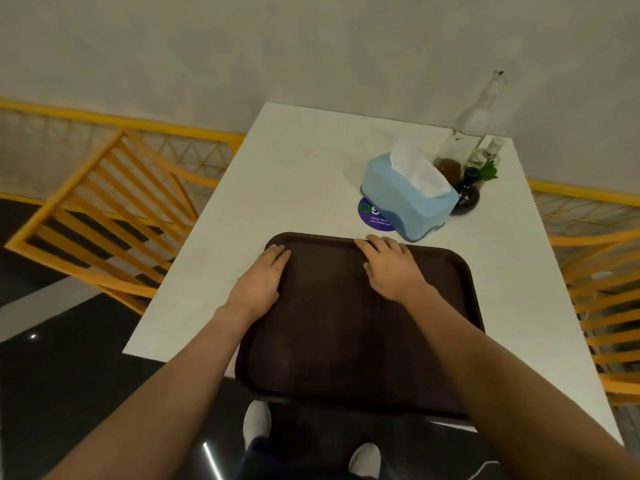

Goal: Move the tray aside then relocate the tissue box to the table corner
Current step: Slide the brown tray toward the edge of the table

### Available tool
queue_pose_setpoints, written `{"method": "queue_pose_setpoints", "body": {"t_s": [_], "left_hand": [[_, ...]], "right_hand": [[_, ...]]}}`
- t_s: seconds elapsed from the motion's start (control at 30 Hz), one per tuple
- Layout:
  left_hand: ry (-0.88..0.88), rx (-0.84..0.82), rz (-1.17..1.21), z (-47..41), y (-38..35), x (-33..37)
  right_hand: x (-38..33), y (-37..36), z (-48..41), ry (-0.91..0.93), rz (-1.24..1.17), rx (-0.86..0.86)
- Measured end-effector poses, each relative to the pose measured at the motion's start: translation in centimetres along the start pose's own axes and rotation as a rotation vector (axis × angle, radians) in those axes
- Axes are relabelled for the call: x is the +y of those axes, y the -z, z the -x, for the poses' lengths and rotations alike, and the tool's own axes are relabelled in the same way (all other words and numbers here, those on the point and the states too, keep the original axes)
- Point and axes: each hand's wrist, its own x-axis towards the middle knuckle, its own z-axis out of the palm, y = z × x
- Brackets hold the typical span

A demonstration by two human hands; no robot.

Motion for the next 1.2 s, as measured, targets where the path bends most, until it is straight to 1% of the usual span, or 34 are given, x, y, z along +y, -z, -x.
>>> {"method": "queue_pose_setpoints", "body": {"t_s": [0.2, 0.3, 0.43, 0.53, 0.63, 0.73, 0.83, 0.97, 1.07, 1.13, 1.2], "left_hand": [[-0.060, -0.117, -0.219, -4.2, 2.3, -2.5], [-0.063, -0.127, -0.270, -5.3, 3.1, -2.6], [-0.023, -0.022, -0.127, -4.1, 3.7, -2.8], [0.022, 0.093, 0.003, -1.1, 4.0, -3.5], [0.082, 0.140, 0.071, 2.7, 3.5, -4.3], [0.135, 0.124, 0.097, 5.5, 2.5, -5.0], [0.168, 0.033, 0.141, 6.1, 1.4, -6.0], [0.121, 0.021, 0.148, 4.5, 1.1, -8.2], [0.033, 0.021, 0.142, 3.3, 1.5, -10.0], [-0.019, 0.021, 0.155, 2.5, 2.0, -11.2], [-0.021, 0.046, 0.186, 1.8, 2.6, -12.1]], "right_hand": [[-0.5, 0.5, -3.1, -0.040, 0.085, -0.039], [-1.2, 0.4, -4.2, -0.101, 0.118, -0.059], [-1.8, 0.2, -5.2, -0.180, 0.128, -0.051], [-2.2, 0.0, -5.7, -0.243, 0.116, -0.031], [-3.2, -0.2, -6.1, -0.302, 0.091, -0.011], [-4.4, -0.5, -6.3, -0.360, 0.041, 0.024], [-5.8, -0.7, -6.5, -0.426, -0.015, 0.045], [-7.0, -0.9, -6.0, -0.490, -0.062, 0.070], [-7.1, -0.9, -5.1, -0.529, -0.096, 0.082], [-7.1, -0.9, -4.5, -0.542, -0.137, 0.062], [-7.0, -0.8, -3.8, -0.554, -0.190, 0.014]]}}
